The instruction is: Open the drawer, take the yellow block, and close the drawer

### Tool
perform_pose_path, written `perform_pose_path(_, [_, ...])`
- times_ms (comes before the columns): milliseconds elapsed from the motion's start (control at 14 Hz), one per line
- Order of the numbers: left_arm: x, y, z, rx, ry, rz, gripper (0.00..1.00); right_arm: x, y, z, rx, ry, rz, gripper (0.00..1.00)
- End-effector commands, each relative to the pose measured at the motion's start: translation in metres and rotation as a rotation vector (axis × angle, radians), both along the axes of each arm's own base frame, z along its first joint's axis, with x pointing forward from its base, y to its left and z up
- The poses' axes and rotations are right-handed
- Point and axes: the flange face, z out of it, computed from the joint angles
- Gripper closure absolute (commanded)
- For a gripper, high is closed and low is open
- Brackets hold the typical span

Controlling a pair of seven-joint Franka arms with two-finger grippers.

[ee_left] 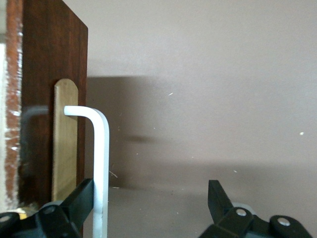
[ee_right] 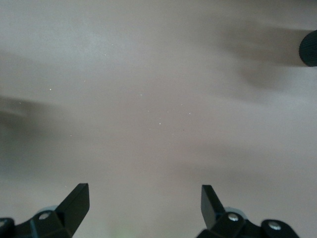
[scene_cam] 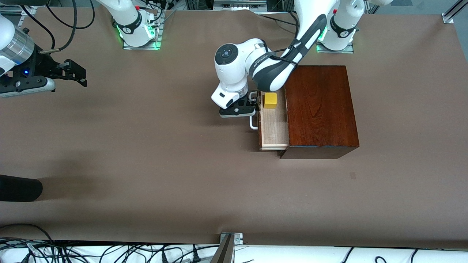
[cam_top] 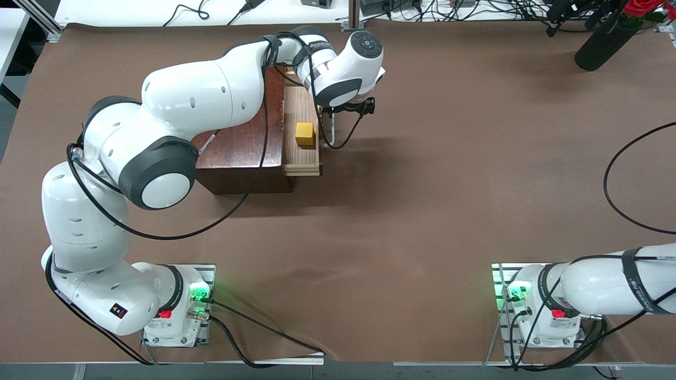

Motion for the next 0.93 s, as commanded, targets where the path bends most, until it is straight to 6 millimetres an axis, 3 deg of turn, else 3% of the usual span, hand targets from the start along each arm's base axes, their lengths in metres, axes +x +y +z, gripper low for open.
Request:
perform_pose_path(0, [0.004,-0.01,0.02,-0.031,-0.01,0.005,0.0,0.002,0.002,0.005,-0.01,0.004,0.015,0.0])
perform_pose_path(214, [0.008,0.008,0.059,0.011,-0.012,-0.007,0.0,0.002,0.002,0.005,-0.01,0.004,0.016,0.0])
perform_pose_path(357, [0.016,0.036,0.101,0.029,0.016,-0.024,0.0,0.003,0.003,0.011,-0.008,-0.009,0.016,0.0])
perform_pose_path(571, [0.043,0.104,0.167,0.01,0.07,-0.05,0.0,0.004,0.005,0.01,-0.005,-0.006,0.012,0.0])
perform_pose_path(857, [0.065,0.201,0.232,0.024,0.109,-0.066,0.0,0.004,0.014,0.009,0.031,-0.009,0.009,0.0])
